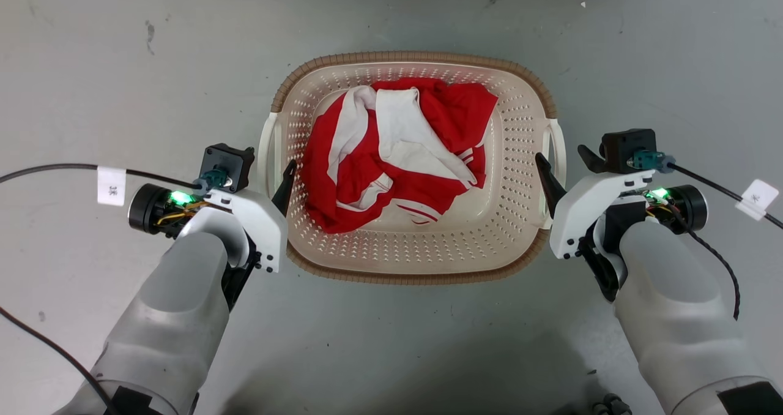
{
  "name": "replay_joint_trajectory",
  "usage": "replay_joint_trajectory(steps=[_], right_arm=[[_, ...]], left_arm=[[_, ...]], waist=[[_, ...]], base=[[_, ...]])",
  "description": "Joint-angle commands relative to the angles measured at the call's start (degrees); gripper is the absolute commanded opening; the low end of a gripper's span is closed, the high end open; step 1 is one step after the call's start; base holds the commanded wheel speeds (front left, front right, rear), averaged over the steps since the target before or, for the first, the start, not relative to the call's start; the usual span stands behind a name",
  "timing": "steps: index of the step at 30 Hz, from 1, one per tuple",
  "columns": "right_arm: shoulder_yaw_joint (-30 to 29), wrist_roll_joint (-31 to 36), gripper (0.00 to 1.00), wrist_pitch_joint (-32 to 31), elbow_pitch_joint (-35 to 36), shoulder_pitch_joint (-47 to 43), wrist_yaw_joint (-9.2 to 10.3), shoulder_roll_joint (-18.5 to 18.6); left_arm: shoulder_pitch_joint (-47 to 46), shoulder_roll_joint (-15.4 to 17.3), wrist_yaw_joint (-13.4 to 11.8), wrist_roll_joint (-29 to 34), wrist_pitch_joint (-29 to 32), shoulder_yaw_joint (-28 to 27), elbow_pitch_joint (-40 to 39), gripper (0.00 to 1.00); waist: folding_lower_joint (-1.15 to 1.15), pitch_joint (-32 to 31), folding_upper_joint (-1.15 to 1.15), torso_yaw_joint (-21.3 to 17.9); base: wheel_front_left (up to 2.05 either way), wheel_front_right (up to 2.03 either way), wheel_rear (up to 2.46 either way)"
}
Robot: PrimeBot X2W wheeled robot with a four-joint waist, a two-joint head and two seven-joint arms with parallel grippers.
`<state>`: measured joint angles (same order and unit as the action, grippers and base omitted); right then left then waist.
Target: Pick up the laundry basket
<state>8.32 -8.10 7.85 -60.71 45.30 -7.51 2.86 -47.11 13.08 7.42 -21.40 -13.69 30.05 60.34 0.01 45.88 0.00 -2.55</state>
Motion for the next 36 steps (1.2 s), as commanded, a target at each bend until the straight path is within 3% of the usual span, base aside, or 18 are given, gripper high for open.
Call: replay_joint_trajectory(steps=[1, 15, 35, 36], right_arm=[[0.1, -0.1, 1.0, -0.3, -0.5, 1.0, 0.04, 0.0], [4.6, -4.7, 1.0, -8.1, -7.9, 7.7, 0.04, 0.0], [7.9, -8.5, 1.0, -7.8, -11.2, 10.7, 0.04, 0.0], [8.0, -8.6, 1.0, -7.9, -11.3, 10.8, 0.04, 0.0]], left_arm=[[-0.5, 0.2, 0.0, -0.4, 0.1, 0.4, 0.3, 1.0], [-5.7, 2.2, 0.0, -10.4, 5.8, 13.7, 2.0, 1.0], [-9.3, 3.7, 0.0, -19.8, 6.1, 24.9, 3.7, 1.0], [-9.5, 3.6, 0.0, -20.2, 6.0, 25.3, 3.7, 0.83]], waist=[[-0.01, 0.2, 0.0, 0.1], [-0.01, 2.6, 0.0, 0.9], [-0.01, 4.4, 0.0, 0.8], [-0.01, 4.4, 0.0, 0.9]], base=[[0.0, 0.0, 0.0], [0.0, 0.0, 0.0], [0.0, 0.0, 0.0], [0.0, 0.0, 0.0]])
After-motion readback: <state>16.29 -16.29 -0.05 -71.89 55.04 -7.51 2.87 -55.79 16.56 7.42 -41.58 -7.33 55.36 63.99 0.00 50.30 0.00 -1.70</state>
